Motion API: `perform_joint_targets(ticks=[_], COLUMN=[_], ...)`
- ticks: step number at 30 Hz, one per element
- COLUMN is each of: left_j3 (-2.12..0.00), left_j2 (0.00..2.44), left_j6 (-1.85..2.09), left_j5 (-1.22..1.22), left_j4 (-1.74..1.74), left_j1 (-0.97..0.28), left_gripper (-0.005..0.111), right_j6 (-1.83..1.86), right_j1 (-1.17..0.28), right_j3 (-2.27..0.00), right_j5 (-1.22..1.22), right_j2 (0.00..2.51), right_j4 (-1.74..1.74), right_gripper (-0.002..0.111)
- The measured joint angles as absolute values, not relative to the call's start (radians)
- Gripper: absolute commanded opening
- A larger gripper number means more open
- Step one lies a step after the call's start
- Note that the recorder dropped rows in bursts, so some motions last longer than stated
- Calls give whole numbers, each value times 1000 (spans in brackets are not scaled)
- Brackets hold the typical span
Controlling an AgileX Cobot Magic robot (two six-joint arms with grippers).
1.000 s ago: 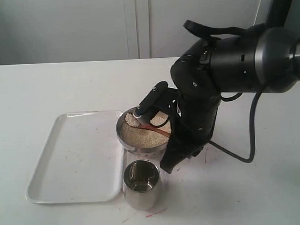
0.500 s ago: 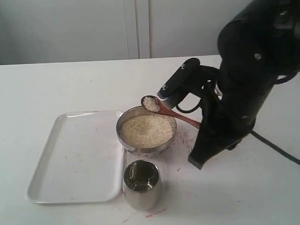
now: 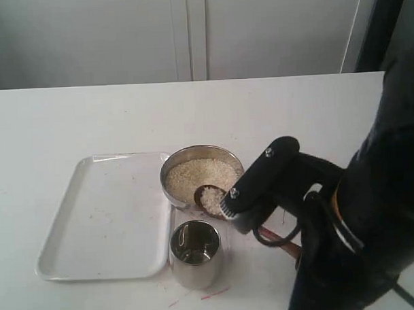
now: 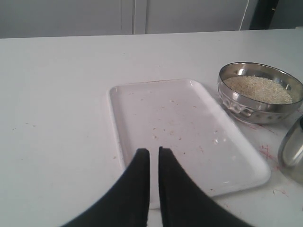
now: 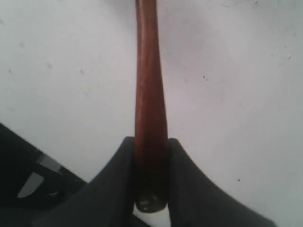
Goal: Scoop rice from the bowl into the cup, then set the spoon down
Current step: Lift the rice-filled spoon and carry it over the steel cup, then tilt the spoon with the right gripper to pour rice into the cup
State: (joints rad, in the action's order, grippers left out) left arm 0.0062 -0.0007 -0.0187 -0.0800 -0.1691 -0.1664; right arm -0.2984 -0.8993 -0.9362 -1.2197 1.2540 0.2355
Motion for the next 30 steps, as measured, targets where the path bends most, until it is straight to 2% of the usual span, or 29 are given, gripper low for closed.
perform_joint_targets(ticks=[8, 19, 30], left_j3=[6, 6, 6], left_j2=[-1, -1, -1], left_j6=[-19, -19, -19], left_j5=[-80, -80, -80], left_j4=[-169, -169, -169], left_j1=[-166, -166, -166], left_gripper=[14, 14, 14], right_j6=[-382, -397, -412], right_j1=[-1006, -1016, -1016], right_j3=[-857, -843, -843], right_j5=[-1203, -1127, -1127], right_j2=[1253, 1258, 1435], right_j4=[274, 305, 468], right_gripper=[0, 0, 0])
